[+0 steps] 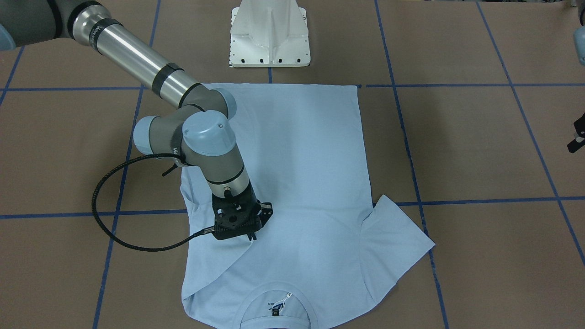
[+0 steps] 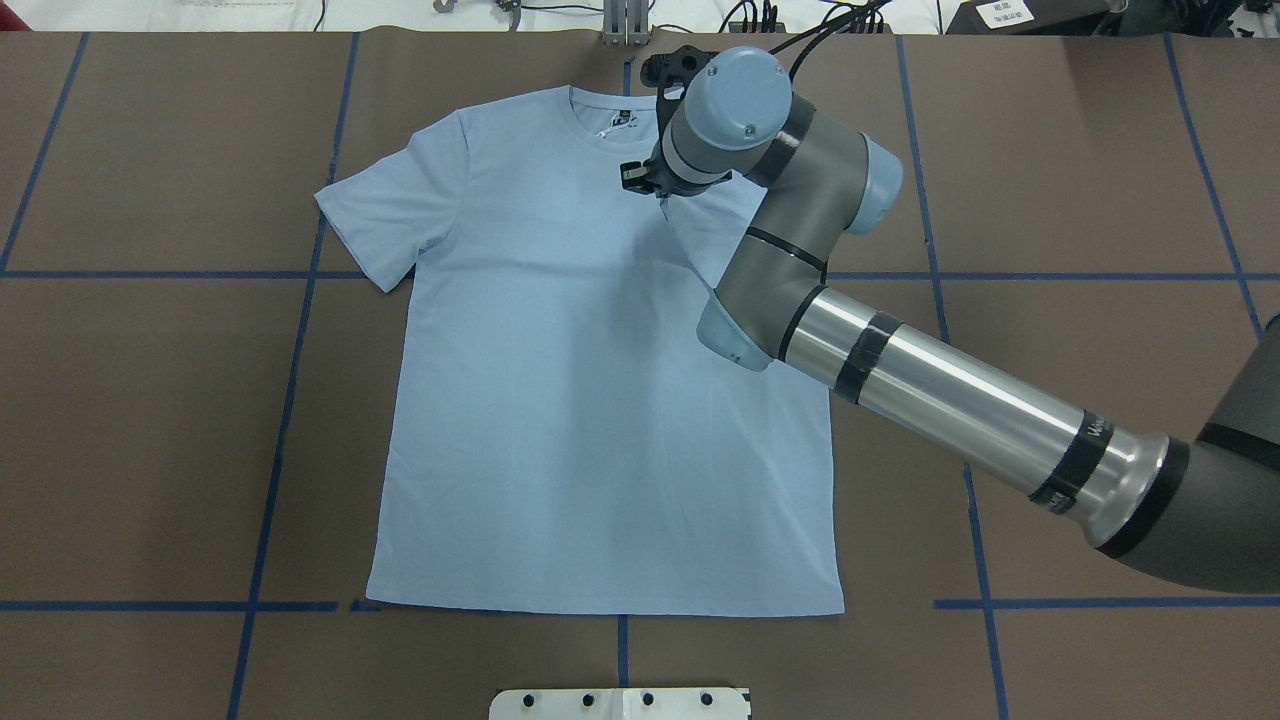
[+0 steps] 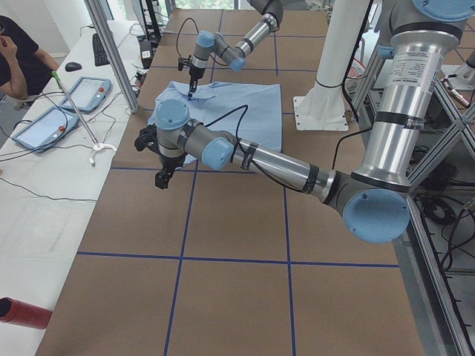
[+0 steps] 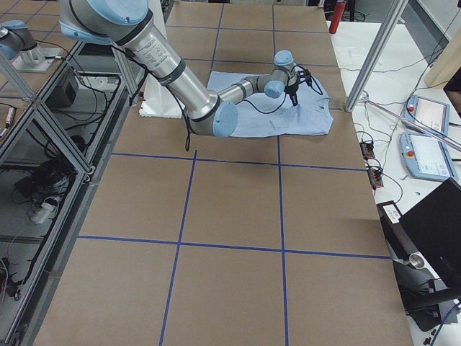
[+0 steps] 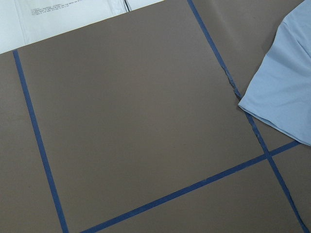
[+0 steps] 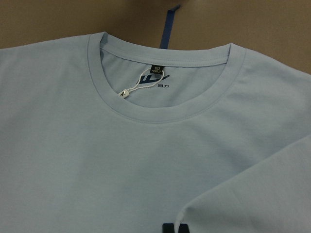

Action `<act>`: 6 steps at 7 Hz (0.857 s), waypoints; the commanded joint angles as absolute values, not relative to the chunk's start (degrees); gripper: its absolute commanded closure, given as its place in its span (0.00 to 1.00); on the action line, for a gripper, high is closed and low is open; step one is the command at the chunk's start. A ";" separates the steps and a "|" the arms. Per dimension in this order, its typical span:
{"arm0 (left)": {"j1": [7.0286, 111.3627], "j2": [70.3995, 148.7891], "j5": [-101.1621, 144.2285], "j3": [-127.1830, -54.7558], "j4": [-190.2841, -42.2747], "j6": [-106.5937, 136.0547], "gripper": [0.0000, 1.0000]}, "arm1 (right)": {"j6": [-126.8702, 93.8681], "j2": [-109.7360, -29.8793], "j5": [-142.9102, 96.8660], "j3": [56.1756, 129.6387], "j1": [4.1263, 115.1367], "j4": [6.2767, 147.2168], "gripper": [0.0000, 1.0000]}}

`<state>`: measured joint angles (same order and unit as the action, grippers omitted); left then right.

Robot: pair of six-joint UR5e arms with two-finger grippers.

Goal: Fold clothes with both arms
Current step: 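Fold the grasped sleeve inward across the shirt body with the right gripper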

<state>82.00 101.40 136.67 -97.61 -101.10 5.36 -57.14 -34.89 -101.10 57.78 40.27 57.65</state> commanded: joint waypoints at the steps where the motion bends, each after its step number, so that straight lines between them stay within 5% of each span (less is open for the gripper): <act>1: 81.91 101.77 136.67 -97.47 -101.16 6.75 0.00 | -57.30 -34.45 -99.32 55.98 40.08 57.66 0.00; 4: 81.83 104.92 136.67 -95.37 -101.42 12.08 0.00 | -57.31 -35.07 -106.30 56.16 46.03 59.57 0.00; 6: 74.58 106.87 134.06 -95.10 -108.93 31.19 0.00 | -56.78 -34.98 -112.22 63.24 48.16 71.83 0.00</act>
<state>78.84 105.98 135.84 -95.37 -104.12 20.19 -57.01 -34.98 -108.72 59.06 46.84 64.62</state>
